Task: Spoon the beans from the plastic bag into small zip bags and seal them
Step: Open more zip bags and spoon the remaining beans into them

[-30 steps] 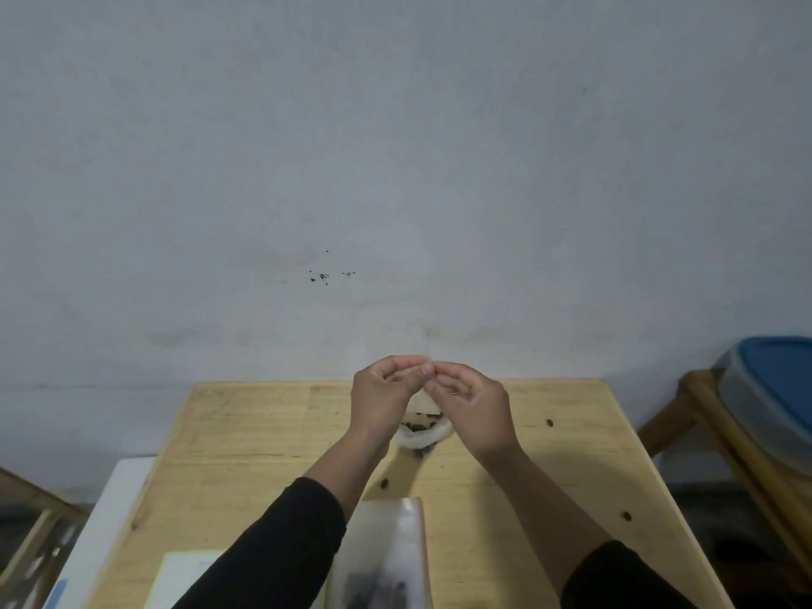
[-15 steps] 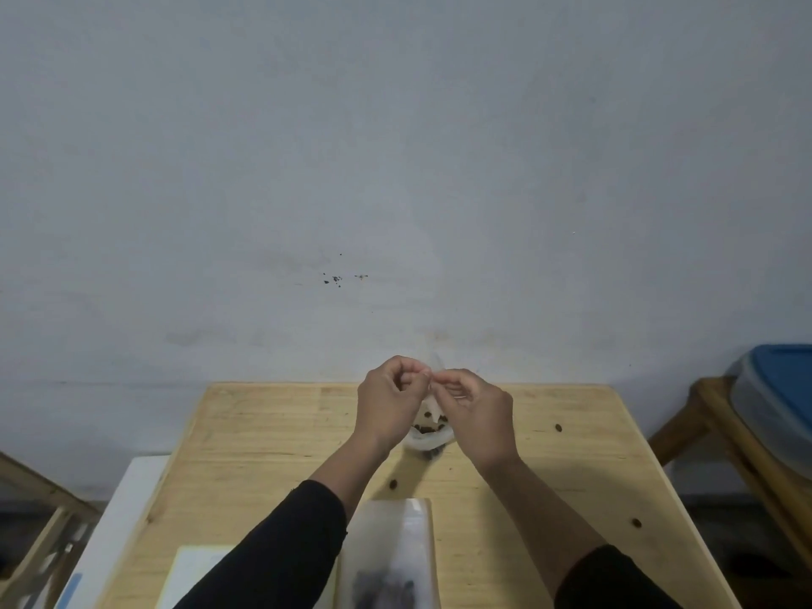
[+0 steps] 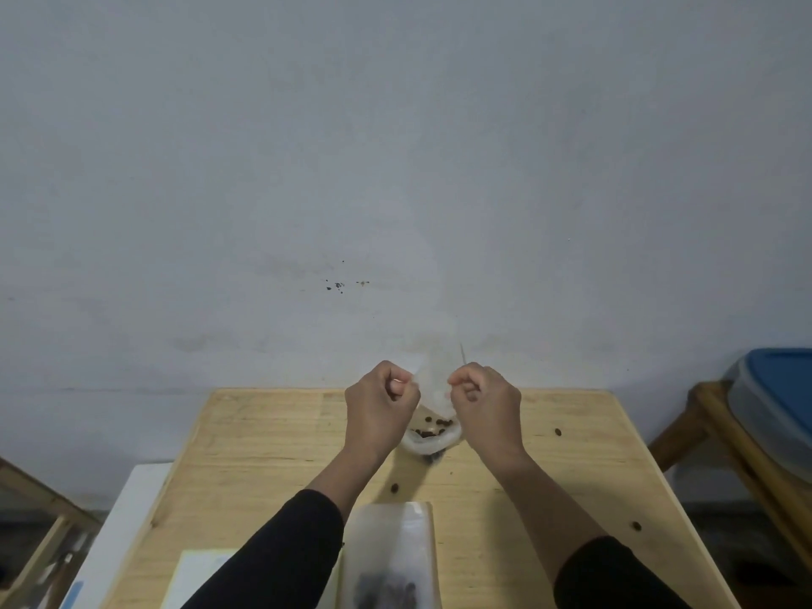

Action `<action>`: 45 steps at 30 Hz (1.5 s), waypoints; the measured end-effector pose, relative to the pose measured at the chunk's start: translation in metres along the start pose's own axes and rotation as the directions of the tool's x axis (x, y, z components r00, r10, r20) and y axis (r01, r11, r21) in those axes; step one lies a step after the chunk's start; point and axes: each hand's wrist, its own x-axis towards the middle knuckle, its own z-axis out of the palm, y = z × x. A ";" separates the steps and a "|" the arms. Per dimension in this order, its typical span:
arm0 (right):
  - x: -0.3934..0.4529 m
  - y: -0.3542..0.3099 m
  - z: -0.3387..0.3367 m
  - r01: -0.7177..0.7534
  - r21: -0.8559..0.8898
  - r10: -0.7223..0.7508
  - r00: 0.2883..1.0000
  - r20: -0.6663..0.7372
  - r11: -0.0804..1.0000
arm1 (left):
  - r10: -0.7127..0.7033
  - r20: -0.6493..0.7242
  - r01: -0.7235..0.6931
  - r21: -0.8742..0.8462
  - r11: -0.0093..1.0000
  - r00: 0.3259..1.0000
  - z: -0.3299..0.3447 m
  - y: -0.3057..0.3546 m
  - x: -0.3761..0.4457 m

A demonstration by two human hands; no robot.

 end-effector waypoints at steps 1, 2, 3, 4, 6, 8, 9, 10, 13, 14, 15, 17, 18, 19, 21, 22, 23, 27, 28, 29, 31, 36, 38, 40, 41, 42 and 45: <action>0.000 -0.001 0.001 0.024 -0.020 -0.024 1.000 0.001 1.000 | 0.014 -0.006 -0.014 -0.014 1.000 1.000 -0.001 0.000 -0.001; 0.000 -0.003 0.002 0.055 -0.049 -0.054 0.998 0.017 0.997 | 0.042 -0.001 -0.042 -0.040 0.998 0.999 -0.001 0.001 -0.001; 0.000 -0.005 0.002 0.092 -0.083 -0.088 0.995 0.050 0.992 | 0.085 0.023 -0.083 -0.071 0.994 0.996 -0.003 0.000 -0.001; 0.000 -0.006 0.003 0.130 -0.112 -0.119 0.988 0.093 0.985 | 0.143 0.064 -0.137 -0.095 0.986 0.988 -0.004 -0.001 -0.001; 0.000 -0.008 0.003 0.191 -0.136 -0.166 0.970 0.178 0.972 | 0.260 0.177 -0.244 -0.107 0.964 0.949 -0.009 -0.002 0.002; -0.002 -0.010 0.002 0.219 -0.140 -0.186 0.958 0.220 0.966 | 0.303 0.296 -0.284 -0.105 0.953 0.906 -0.017 -0.006 0.005; -0.002 -0.010 0.002 0.224 -0.135 -0.189 0.955 0.230 0.965 | 0.300 0.355 -0.291 -0.080 0.953 0.886 -0.021 -0.009 0.007; -0.003 -0.011 0.002 0.227 -0.132 -0.191 0.952 0.238 0.965 | 0.285 0.413 -0.298 -0.033 0.954 0.865 -0.023 -0.011 0.009; -0.006 -0.014 0.005 0.236 -0.125 -0.198 0.945 0.261 0.964 | 0.255 0.487 -0.324 0.060 0.944 0.835 -0.025 -0.018 0.007; -0.008 -0.016 0.006 0.231 -0.112 -0.194 0.944 0.268 0.967 | 0.277 0.473 -0.346 0.062 0.936 0.836 -0.024 -0.021 0.006; -0.010 -0.017 0.008 0.219 -0.092 -0.187 0.944 0.273 0.971 | 0.307 0.449 -0.375 0.067 0.925 0.839 -0.023 -0.024 0.005; -0.013 -0.019 0.010 0.183 -0.061 -0.159 0.946 0.283 0.981 | 0.372 0.399 -0.435 0.079 0.897 0.838 -0.023 -0.029 0.004; -0.015 -0.019 0.011 0.165 -0.057 -0.143 0.947 0.287 0.985 | 0.401 0.378 -0.462 0.084 0.883 0.835 -0.024 -0.031 0.003; -0.016 -0.018 0.011 0.147 -0.057 -0.125 0.949 0.291 0.987 | 0.423 0.354 -0.482 0.092 0.872 0.834 -0.025 -0.032 0.002; -0.019 -0.016 0.013 0.117 -0.054 -0.097 0.954 0.283 0.992 | 0.449 0.318 -0.502 0.107 0.858 0.835 -0.027 -0.033 0.002; -0.020 -0.015 0.014 0.102 -0.051 -0.085 0.959 0.270 0.993 | 0.449 0.312 -0.502 0.111 0.858 0.837 -0.028 -0.034 0.002; -0.021 -0.015 0.016 0.087 -0.050 -0.071 0.964 0.255 0.995 | 0.443 0.310 -0.496 0.117 0.861 0.841 -0.029 -0.036 0.002; -0.022 -0.019 0.018 0.068 -0.065 -0.051 0.970 0.236 0.996 | 0.407 0.279 -0.455 0.135 0.880 0.870 -0.031 -0.041 0.001; -0.023 -0.021 0.017 0.067 -0.070 -0.048 0.969 0.244 0.995 | 0.403 0.272 -0.450 0.138 0.883 0.874 -0.031 -0.042 0.001; -0.024 -0.022 0.016 0.068 -0.074 -0.047 0.966 0.255 0.995 | 0.401 0.267 -0.447 0.141 0.883 0.876 -0.032 -0.044 0.000; -0.025 -0.022 0.015 0.069 -0.084 -0.044 0.961 0.272 0.994 | 0.405 0.260 -0.449 0.142 0.882 0.877 -0.033 -0.048 -0.002; -0.021 -0.012 0.015 0.009 0.083 -0.037 0.938 0.344 0.996 | 0.405 0.255 -0.453 0.170 0.875 0.878 -0.035 -0.059 -0.006; -0.018 0.005 0.014 -0.038 0.176 -0.018 0.951 0.307 0.984 | 0.372 0.221 -0.412 0.180 0.893 0.902 -0.037 -0.067 -0.007; -0.016 0.035 0.014 -0.101 0.141 0.080 0.985 0.152 0.985 | 0.337 0.189 -0.371 0.189 0.909 0.922 -0.039 -0.075 -0.007; -0.014 0.052 0.014 -0.103 0.058 0.101 0.994 0.037 0.993 | 0.325 0.174 -0.356 0.200 0.913 0.930 -0.040 -0.079 -0.006; -0.014 0.073 0.015 -0.119 -0.055 0.117 0.992 -0.039 0.991 | 0.309 0.160 -0.339 0.213 0.916 0.937 -0.040 -0.082 -0.005; -0.016 0.115 0.014 -0.286 -0.269 0.294 0.956 -0.010 0.920 | 0.274 0.106 -0.292 0.237 0.926 0.956 -0.040 -0.090 -0.002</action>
